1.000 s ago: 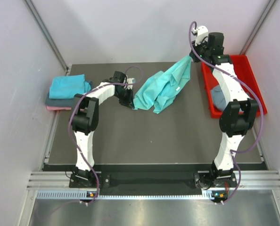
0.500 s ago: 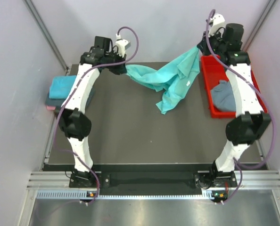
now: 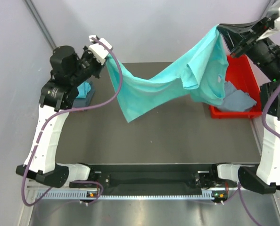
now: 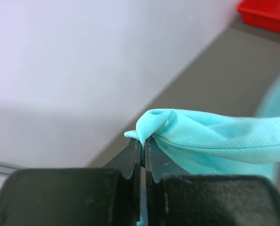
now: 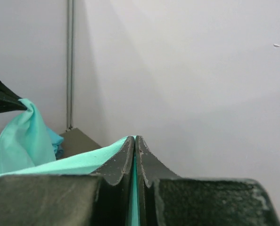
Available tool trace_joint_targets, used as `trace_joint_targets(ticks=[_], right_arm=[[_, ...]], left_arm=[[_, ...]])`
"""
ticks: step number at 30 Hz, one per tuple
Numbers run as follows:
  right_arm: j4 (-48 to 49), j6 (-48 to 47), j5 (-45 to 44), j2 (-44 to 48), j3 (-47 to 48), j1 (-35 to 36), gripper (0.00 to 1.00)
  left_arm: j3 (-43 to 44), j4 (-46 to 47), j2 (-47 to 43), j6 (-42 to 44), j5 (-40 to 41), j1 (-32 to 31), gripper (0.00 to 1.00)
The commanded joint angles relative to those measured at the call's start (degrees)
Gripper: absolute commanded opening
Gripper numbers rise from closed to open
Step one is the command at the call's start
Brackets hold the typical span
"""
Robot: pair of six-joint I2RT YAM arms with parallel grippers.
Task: Fold and stack the t-shirts
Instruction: Flatten the tshirt out
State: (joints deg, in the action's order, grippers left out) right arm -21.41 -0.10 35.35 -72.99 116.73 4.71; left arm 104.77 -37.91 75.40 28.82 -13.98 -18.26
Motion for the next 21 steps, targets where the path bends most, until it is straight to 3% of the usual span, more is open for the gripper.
trace_joint_targets(ticks=[1,10,16,21], right_arm=[[1.99,4.84,1.12,0.73,-3.33,0.30,0.00],[3.83,3.09,-2.92,1.20,-27.50,-0.05,0.00],[5.85,3.53,-2.75,-8.98,-39.11,-0.05,0.00],[7.26,1.68,-6.07,-18.49,-41.58,-0.40,0.00]], left_arm=[[-6.04,11.00,-2.09,7.38,4.05,0.16,0.01],[-23.99,10.31,-2.19,3.18,-0.43,0.16,0.00],[-28.57,11.37,9.40,-1.57,-1.49,0.16,0.00],[-21.57,10.23,25.98,-9.21,-2.55,0.24,0.00]])
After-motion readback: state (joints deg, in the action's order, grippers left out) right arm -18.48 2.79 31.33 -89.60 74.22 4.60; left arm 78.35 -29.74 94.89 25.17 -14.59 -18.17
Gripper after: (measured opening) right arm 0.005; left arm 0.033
